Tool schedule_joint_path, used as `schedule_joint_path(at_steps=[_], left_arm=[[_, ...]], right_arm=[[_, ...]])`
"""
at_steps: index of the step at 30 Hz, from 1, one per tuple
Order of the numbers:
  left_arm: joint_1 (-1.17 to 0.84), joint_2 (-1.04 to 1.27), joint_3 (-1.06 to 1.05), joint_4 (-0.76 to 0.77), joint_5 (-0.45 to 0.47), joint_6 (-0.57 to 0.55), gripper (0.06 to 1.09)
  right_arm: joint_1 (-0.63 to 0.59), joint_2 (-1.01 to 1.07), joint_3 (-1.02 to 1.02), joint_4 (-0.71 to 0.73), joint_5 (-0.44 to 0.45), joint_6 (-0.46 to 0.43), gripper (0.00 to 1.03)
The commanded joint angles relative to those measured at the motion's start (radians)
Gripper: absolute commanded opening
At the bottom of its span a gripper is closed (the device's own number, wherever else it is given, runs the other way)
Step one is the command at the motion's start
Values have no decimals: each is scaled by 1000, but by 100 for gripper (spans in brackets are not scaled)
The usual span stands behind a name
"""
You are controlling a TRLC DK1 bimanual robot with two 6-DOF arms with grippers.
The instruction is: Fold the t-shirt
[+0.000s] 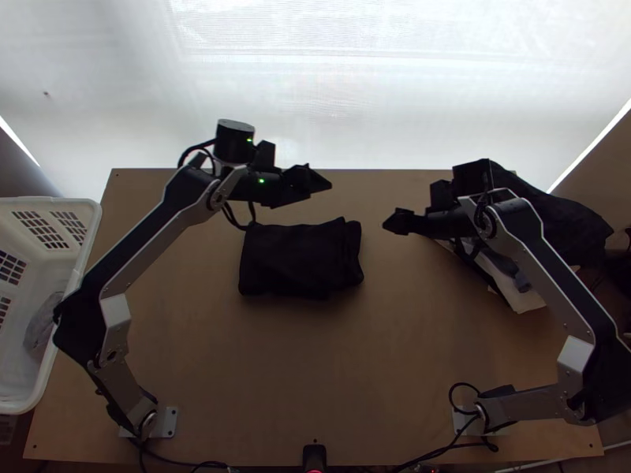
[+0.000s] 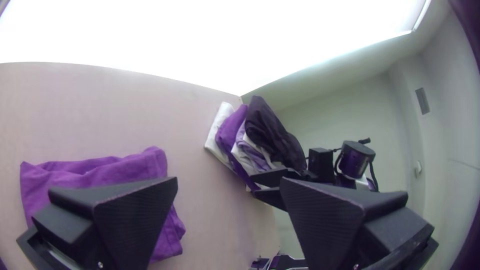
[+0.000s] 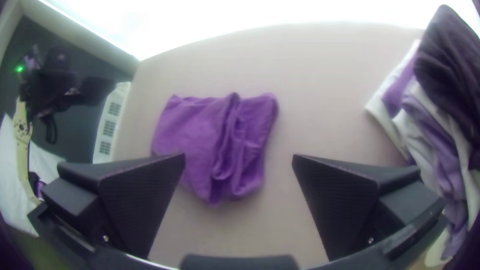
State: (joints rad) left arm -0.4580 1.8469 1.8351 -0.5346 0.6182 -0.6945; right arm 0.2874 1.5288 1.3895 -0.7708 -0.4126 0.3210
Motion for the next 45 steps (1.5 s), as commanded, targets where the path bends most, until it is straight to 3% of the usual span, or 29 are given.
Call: schedule_joint_path(at_steps=[1,5,9,21,37,45], left_arm=[[136,-74,-96,4,2,70,105],[183,-133,-162,4,-15,92,105],[213,-195,-217,4,-15,95,105],[237,-275,-289,4,-29,96,105],[229,-293,-313,15,-60,92,105],[231,-304,-321,15,-64,92,105]], right_arm=[[137,91,102,-45,-84,23,99],[134,217,123,-58,-109,53,99],[68,330,118,-58,-282,53,99],[32,516,108,10,-290,-43,99],[59,588,137,91,-311,-28,99],[136,630,189,120,-311,12,99]])
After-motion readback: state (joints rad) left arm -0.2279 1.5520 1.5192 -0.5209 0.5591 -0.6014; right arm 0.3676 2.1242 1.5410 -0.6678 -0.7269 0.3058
